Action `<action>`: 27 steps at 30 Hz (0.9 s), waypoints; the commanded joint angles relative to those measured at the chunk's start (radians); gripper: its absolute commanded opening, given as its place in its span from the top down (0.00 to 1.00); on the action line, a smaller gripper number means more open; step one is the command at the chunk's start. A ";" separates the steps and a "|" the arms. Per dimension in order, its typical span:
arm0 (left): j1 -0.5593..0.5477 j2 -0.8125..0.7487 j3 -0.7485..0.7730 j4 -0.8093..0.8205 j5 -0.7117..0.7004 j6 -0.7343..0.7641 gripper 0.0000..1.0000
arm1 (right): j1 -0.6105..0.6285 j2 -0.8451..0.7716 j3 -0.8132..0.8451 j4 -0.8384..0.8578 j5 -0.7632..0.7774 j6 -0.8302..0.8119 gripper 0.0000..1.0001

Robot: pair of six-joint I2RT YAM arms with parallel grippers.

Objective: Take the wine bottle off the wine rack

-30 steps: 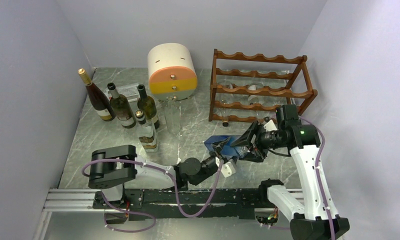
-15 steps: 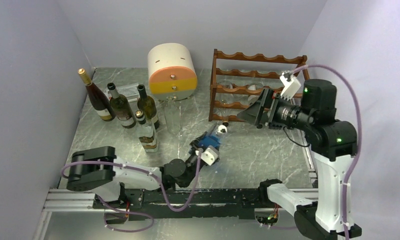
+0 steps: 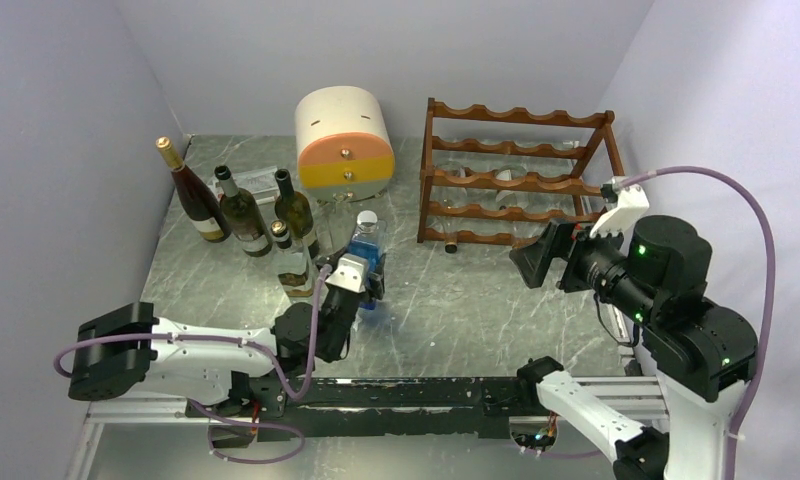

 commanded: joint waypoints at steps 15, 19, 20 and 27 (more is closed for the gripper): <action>0.178 -0.052 -0.086 0.045 0.051 -0.168 0.93 | 0.010 -0.224 -0.258 0.287 0.039 -0.043 0.00; 0.202 -0.028 -0.108 0.084 0.068 -0.180 0.93 | 0.009 -0.272 -0.312 0.388 0.028 -0.047 0.00; 0.209 -0.028 -0.112 0.073 0.075 -0.193 0.93 | 0.009 -0.275 -0.317 0.402 0.027 -0.048 0.00; 0.243 -0.046 -0.144 -0.004 0.094 -0.300 0.86 | 0.009 -0.274 -0.331 0.423 0.028 -0.058 0.00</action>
